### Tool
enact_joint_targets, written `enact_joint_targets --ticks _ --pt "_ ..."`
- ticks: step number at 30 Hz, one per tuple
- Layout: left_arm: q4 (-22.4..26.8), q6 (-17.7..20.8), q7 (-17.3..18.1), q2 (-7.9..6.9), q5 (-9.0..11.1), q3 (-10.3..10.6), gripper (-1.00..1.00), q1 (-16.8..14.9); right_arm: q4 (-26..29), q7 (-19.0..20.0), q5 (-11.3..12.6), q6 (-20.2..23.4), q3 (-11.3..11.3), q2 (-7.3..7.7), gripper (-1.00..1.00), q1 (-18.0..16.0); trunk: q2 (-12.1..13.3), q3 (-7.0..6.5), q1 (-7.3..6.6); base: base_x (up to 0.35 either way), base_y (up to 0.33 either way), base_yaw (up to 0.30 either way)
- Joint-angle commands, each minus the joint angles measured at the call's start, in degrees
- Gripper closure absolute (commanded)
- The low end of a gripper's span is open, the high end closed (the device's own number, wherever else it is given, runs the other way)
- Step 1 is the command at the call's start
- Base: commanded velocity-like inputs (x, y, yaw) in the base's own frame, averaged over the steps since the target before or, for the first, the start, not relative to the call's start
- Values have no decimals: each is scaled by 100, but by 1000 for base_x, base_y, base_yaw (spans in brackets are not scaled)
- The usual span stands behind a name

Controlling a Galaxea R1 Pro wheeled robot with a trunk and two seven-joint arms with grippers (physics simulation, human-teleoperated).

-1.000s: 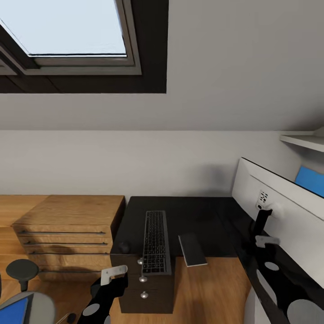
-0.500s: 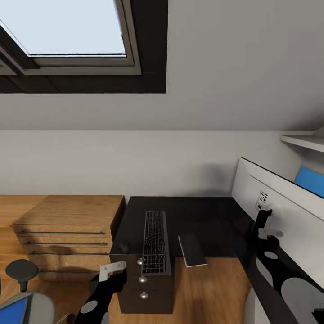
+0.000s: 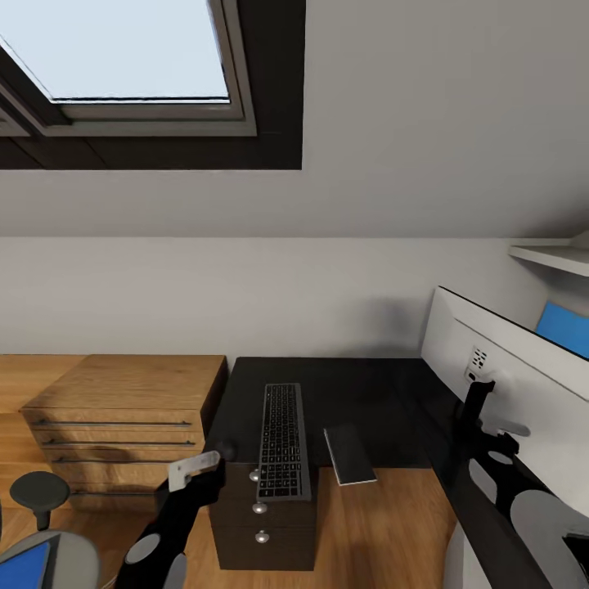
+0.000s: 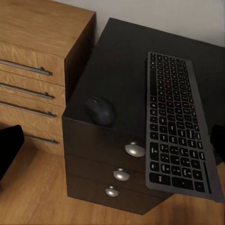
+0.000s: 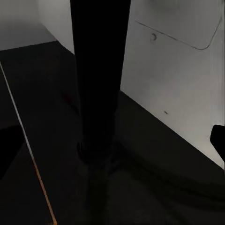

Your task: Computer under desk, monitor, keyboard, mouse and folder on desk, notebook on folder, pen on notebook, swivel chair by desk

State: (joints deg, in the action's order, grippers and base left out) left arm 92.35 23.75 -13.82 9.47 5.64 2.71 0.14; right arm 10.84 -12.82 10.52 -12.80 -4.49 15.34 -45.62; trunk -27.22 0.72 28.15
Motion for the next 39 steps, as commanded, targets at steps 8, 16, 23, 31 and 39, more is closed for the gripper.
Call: enact_joint_targets --ticks 8,16,23,31,39 --pt "39 25 -50 -113 103 2 -100 20 -25 34 -73 -328 -64 -175 -100 0 -8 8 3 0 0 0" --pt "37 25 -50 -121 104 2 -100 21 3 -9 -123 -378 -68 -411 -100 0 -8 8 3 0 0 0" --pt "38 25 -50 -121 101 -1 -100 21 -1 -10 -129 -381 -78 -408 -100 0 -8 8 3 0 0 0" --pt "41 22 -50 -123 99 -3 -100 20 -3 -9 -125 -471 -84 -381 -100 0 -8 8 3 0 0 0" --pt "44 10 -57 -109 103 6 -100 21 -18 -10 -127 -741 -79 -364 -100 0 -209 97 113 0 0 0"
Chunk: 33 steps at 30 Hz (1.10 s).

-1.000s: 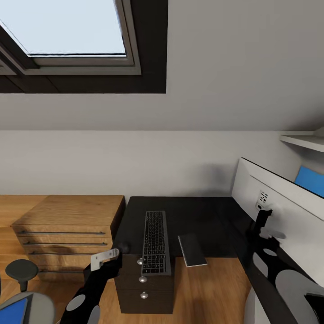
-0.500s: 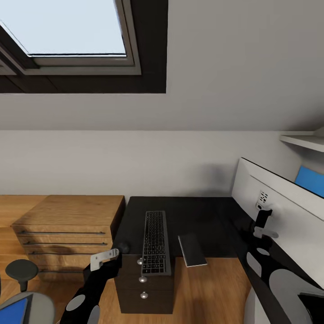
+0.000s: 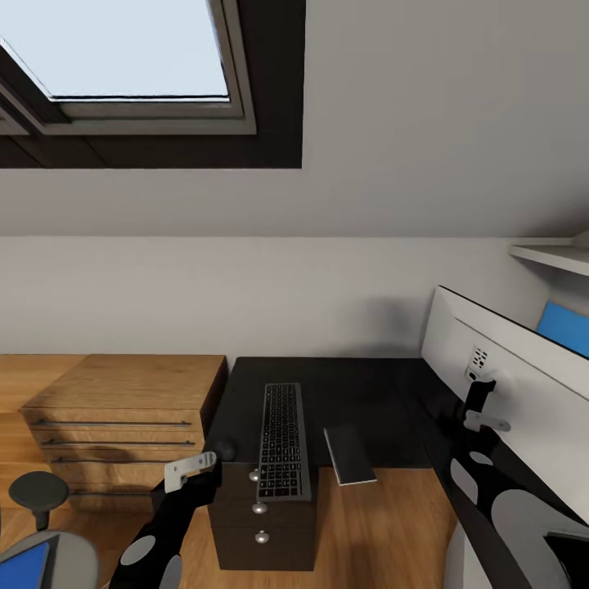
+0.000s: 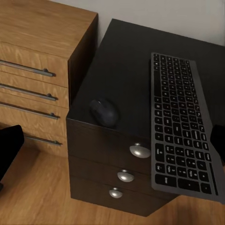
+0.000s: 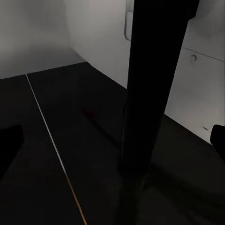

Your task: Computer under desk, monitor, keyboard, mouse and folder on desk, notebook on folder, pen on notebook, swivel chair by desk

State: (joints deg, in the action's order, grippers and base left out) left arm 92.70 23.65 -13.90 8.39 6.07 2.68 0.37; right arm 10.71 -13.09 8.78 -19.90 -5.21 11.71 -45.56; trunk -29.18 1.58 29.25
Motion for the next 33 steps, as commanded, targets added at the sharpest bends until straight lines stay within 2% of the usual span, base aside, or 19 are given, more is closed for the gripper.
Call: enact_joint_targets --ticks 1,7,18,23,25,26,33 --pt "9 19 -49 0 60 9 -100 -2 -7 17 47 -42 -7 1 -100 -5 -52 29 26 0 0 0" --pt "10 17 -51 4 61 6 -100 -4 -14 17 47 -78 -7 16 -100 -5 -293 137 157 0 0 0" --pt "11 17 -51 5 61 13 -100 -2 -73 80 80 -71 -13 227 -100 3 -734 334 399 0 0 0" --pt "11 17 -51 5 61 20 -100 -2 -250 179 114 -54 -48 256 -100 3 -935 424 509 0 0 0" --pt "11 17 -51 6 61 23 -100 -2 -277 194 159 -52 -65 273 -100 3 -1015 460 553 0 0 0" --pt "11 20 -51 11 61 28 -100 -2 -302 211 313 -48 -76 320 -100 3 -1055 478 575 0 0 0" --pt "11 27 -51 13 61 31 -100 -2 -314 239 455 -4 -78 346 -100 3 -1336 604 728 0 0 0"
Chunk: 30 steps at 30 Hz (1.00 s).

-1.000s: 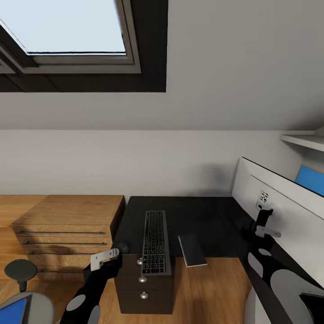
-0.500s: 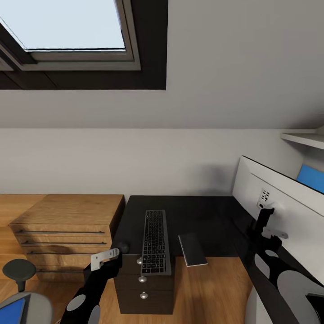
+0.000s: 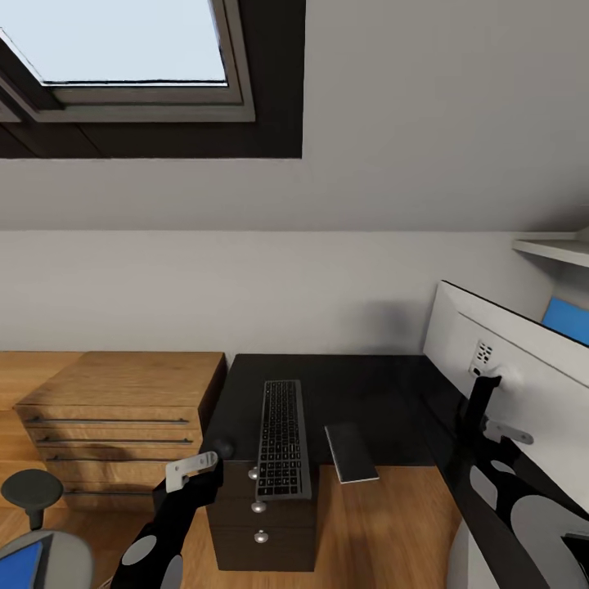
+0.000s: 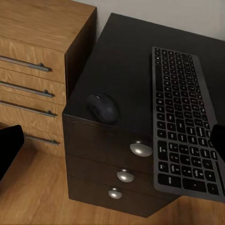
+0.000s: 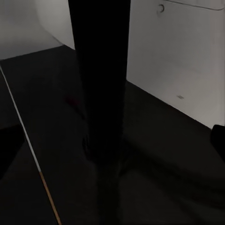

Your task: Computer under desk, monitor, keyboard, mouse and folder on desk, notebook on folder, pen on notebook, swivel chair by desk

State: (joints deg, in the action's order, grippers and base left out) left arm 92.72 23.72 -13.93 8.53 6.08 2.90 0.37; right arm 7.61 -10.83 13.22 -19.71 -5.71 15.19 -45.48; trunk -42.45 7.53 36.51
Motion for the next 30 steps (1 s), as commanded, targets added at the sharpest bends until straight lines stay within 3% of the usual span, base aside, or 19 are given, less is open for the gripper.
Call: enact_joint_targets --ticks 1,4,15,30 --pt "9 21 -49 -1 60 8 -100 -2 -4 12 16 -22 -30 1 -100 -5 -49 26 24 0 0 0" --pt "9 25 -49 -1 60 8 -100 -2 -5 15 25 -16 -33 12 -100 -5 -169 80 90 0 0 0" --pt "9 21 -49 -14 61 5 -100 -2 -4 19 24 0 -28 25 -100 -5 -169 80 90 3 0 0" --pt "1 25 -49 -27 60 -6 -100 -2 3 14 22 4 -27 28 -100 -5 -169 80 90 128 0 0"
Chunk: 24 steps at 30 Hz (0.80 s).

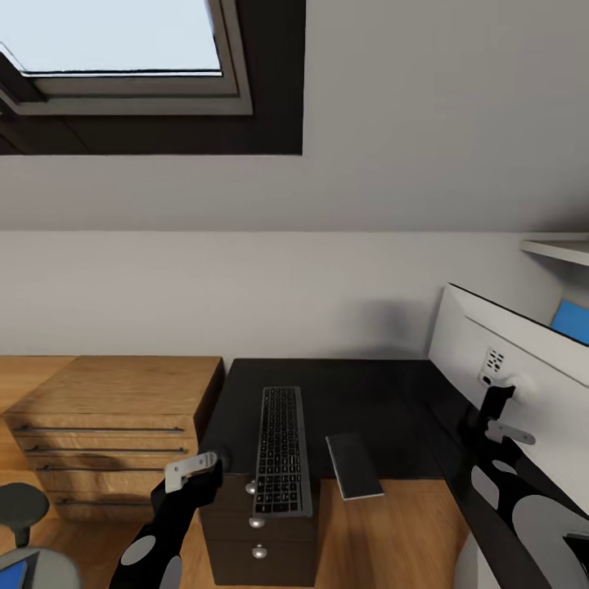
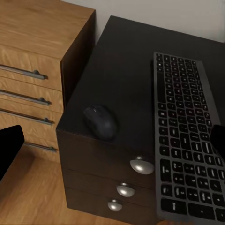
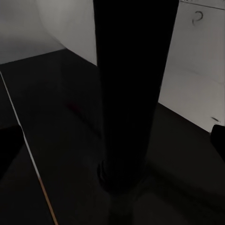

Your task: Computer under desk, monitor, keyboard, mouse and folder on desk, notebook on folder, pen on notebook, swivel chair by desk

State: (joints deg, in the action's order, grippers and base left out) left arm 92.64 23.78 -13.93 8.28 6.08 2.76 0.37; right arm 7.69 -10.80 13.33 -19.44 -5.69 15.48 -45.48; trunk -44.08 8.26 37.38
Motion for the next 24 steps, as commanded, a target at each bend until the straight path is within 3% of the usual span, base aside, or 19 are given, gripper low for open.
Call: enact_joint_targets --ticks 1,24 --pt "9 19 -49 -1 60 9 -100 -2 -4 13 11 -24 -29 -1 -100 -5 -6 8 3 162 -6 0" --pt "-6 21 -49 -2 60 8 -100 -2 -4 8 12 -21 -29 76 -100 -5 -6 8 3 68 -39 0"
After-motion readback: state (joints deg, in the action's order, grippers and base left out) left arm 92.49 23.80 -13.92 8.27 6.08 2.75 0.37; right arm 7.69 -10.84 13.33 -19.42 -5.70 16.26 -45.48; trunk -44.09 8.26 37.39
